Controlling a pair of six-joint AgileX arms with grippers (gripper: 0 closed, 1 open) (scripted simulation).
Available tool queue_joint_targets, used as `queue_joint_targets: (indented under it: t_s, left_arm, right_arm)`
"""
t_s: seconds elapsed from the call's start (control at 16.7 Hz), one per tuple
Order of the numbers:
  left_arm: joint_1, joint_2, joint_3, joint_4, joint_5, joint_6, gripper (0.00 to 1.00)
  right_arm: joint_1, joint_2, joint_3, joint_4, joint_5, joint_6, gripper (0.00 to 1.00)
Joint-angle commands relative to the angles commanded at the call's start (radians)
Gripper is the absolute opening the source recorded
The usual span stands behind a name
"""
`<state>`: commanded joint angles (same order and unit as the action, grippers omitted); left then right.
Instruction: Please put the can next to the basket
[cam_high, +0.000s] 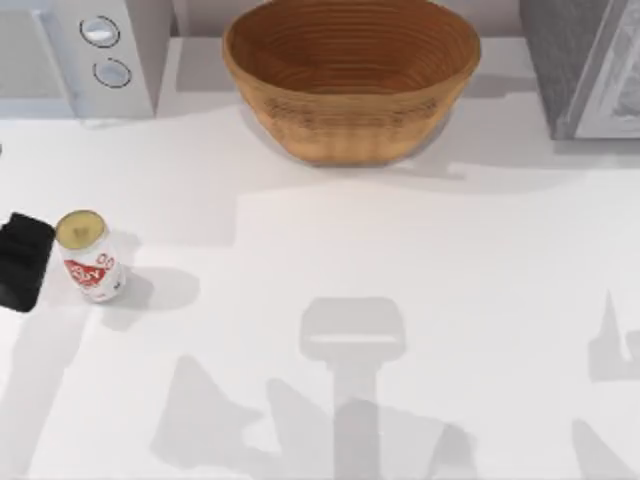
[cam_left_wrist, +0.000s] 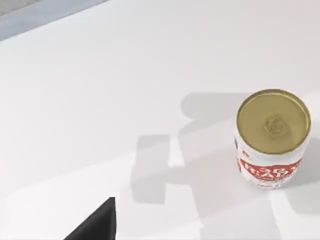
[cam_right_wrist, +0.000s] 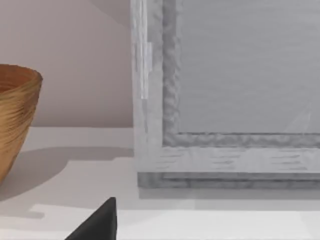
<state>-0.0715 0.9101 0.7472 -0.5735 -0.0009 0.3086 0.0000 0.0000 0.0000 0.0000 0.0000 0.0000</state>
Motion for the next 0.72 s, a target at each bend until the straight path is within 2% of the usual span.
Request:
queue_joint_targets:
  t_s: [0.36,0.72]
  left_arm:
    - [-0.046,0.588,0.446,-0.365,-0.001,0.193,1.00]
    - [-0.077,0.961,0.768,-0.594,0.001,0.322,1.00]
  right_arm:
    - [0.000,0.000,0.000,0.000,0.000,0.000,1.00]
    - [0.000,0.000,0.000,0.000,0.000,0.000,1.00]
